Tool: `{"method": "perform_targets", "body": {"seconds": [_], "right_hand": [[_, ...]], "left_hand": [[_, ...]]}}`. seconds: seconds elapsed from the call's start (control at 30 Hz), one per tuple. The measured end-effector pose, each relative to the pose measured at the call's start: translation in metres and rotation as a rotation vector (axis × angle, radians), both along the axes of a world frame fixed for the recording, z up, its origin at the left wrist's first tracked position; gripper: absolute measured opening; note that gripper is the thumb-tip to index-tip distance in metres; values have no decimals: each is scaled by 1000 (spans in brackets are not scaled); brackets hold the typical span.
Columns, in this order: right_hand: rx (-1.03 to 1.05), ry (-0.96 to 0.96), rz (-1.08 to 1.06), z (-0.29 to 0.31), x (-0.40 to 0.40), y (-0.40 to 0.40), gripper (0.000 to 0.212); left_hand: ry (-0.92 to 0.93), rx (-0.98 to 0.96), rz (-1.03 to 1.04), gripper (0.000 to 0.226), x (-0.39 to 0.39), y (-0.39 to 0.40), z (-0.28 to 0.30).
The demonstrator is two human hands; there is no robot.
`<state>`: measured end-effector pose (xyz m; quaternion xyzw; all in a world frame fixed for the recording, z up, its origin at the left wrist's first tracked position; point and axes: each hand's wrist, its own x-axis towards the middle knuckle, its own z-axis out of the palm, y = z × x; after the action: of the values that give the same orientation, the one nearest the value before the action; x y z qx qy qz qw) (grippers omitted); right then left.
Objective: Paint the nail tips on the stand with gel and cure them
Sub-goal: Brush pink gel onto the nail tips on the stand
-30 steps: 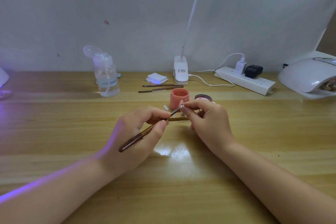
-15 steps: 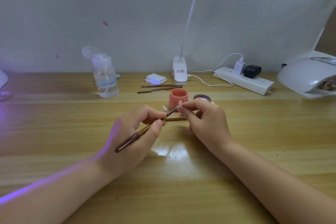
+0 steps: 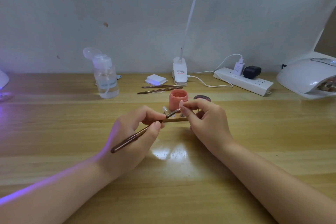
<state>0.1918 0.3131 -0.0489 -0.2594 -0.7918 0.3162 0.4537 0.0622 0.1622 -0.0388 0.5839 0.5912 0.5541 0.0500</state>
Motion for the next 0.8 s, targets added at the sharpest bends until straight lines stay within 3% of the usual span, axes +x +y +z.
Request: {"method": "perform_targets", "body": {"seconds": [0.8], "right_hand": [[-45, -12, 22, 4, 1, -4, 8]], "left_hand": [[-17, -37, 11, 19, 1, 3, 3]]}}
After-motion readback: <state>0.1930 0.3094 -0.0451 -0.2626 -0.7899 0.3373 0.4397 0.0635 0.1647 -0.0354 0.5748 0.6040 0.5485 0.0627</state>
